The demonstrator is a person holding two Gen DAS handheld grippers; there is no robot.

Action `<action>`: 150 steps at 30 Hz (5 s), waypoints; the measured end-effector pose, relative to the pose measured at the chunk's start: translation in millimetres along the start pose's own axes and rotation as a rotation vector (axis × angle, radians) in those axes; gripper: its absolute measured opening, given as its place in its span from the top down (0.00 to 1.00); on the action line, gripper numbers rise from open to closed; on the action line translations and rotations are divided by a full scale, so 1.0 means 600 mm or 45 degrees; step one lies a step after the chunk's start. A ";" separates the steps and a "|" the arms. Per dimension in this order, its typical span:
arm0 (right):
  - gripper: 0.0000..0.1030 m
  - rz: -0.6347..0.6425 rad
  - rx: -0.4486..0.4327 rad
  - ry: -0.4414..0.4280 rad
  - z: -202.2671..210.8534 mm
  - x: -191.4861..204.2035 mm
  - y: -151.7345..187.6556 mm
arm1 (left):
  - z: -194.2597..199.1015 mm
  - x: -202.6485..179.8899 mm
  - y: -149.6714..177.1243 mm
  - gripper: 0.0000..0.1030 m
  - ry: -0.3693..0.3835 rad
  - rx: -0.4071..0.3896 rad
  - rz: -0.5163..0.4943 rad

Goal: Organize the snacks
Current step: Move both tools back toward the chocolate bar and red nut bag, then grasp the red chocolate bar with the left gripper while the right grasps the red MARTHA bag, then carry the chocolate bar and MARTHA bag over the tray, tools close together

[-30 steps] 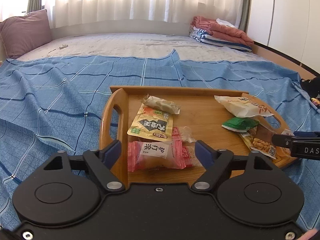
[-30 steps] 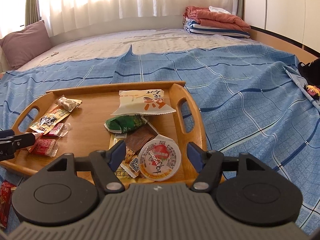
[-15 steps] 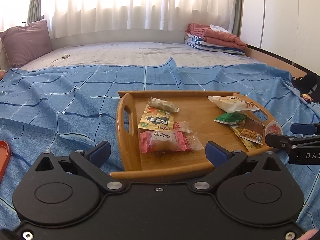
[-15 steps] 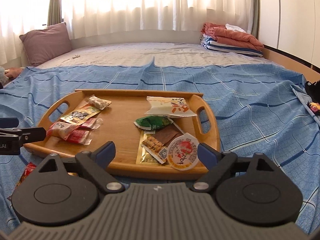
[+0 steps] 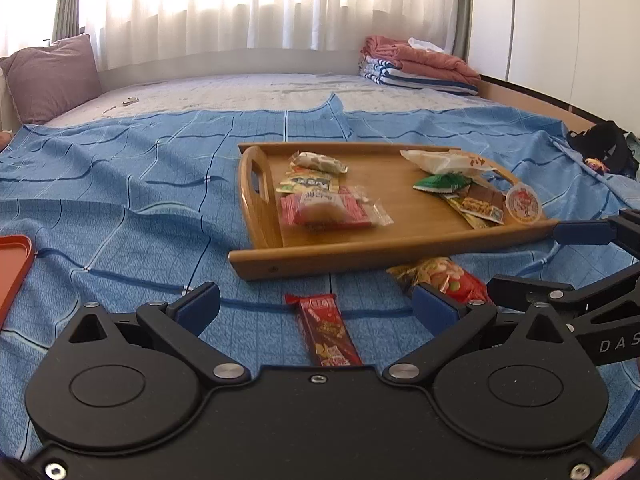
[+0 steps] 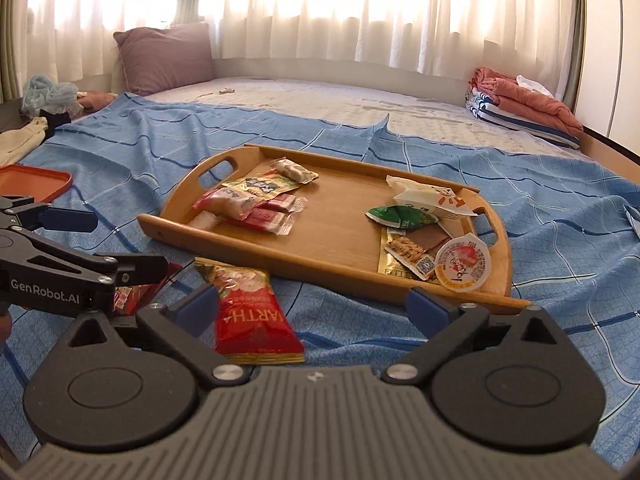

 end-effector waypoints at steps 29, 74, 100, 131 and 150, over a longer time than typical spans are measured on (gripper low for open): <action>0.04 -0.081 0.109 -0.046 -0.055 0.037 0.014 | -0.021 0.005 0.036 0.75 0.038 0.097 0.046; 0.44 -0.107 0.051 0.097 -0.019 0.064 -0.015 | 0.018 0.019 -0.006 0.78 -0.024 0.021 0.024; 0.44 -0.230 -0.082 0.181 -0.008 0.002 -0.152 | 0.001 0.038 -0.152 0.78 0.038 -0.094 0.088; 0.44 -0.626 0.328 0.153 -0.322 -0.089 -0.258 | -0.315 0.015 -0.236 0.78 0.210 0.138 0.158; 0.43 -0.493 0.401 0.206 -0.367 -0.065 -0.249 | -0.356 0.004 -0.219 0.78 0.201 0.173 0.129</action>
Point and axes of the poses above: each gripper's, at about its wrist camera, not at the fingertips, and z roughly against the way its jaws point, x to its left, y to its underside, the point moved 2 cm from there along -z, roughly the way its jaws point, and after that the axes turned 15 degrees about -z, right-handed, at the moved point
